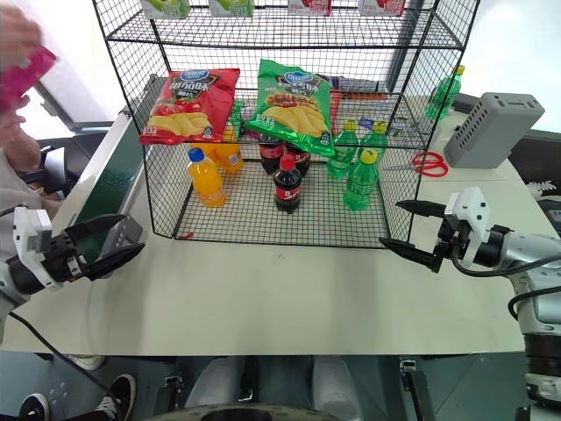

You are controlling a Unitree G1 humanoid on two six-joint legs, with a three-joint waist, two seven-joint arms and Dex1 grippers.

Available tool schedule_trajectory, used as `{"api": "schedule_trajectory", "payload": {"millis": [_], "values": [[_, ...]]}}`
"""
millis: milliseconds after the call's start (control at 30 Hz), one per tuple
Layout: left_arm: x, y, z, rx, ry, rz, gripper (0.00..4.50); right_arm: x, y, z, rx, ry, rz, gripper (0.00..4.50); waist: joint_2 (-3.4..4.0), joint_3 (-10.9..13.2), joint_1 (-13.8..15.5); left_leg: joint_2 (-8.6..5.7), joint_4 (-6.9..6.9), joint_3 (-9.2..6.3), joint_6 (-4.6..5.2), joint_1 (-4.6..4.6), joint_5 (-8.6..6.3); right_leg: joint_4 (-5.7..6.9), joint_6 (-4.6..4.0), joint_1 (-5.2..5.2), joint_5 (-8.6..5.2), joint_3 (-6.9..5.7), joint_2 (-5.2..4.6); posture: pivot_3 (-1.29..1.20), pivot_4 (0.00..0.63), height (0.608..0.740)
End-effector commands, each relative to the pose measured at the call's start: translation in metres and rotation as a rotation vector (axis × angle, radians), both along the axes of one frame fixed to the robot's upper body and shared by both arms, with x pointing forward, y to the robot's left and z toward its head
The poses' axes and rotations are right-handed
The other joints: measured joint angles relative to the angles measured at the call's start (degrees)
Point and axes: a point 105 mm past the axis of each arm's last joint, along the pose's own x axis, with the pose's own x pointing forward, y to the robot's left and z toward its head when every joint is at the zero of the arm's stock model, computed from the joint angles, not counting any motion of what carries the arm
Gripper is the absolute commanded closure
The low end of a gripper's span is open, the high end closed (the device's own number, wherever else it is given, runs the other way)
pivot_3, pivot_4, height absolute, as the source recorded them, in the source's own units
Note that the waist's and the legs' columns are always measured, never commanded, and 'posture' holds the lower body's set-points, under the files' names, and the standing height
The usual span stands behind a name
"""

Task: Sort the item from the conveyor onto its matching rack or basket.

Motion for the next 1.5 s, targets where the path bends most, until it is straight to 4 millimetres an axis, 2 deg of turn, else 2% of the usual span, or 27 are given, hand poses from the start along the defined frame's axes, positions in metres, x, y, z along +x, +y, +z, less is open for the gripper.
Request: {"api": "schedule_trajectory", "payload": {"millis": [33,1500], "values": [[-0.002,0.002,0.014,0.004,-0.065,0.007,0.06,0.003,0.002,0.011,-0.007,-0.046,0.015,0.0,0.0,0.0,-0.01,0.0,0.0,0.0,0.0,0.0,0.0,0.0,0.0,0.0,0.0,0.0,0.0,0.0,0.15,0.74],[-0.006,-0.003,0.01,-0.006,-0.064,0.031,0.06,0.006,0.019,0.01,0.022,-0.053,0.058,0.0,-0.02,0.03,-0.02,0.04,-0.01,-0.02,-0.01,-0.02,0.0,-0.01,-0.07,-0.03,-0.03,0.09,-0.17,0.0,0.15,0.74]]}}
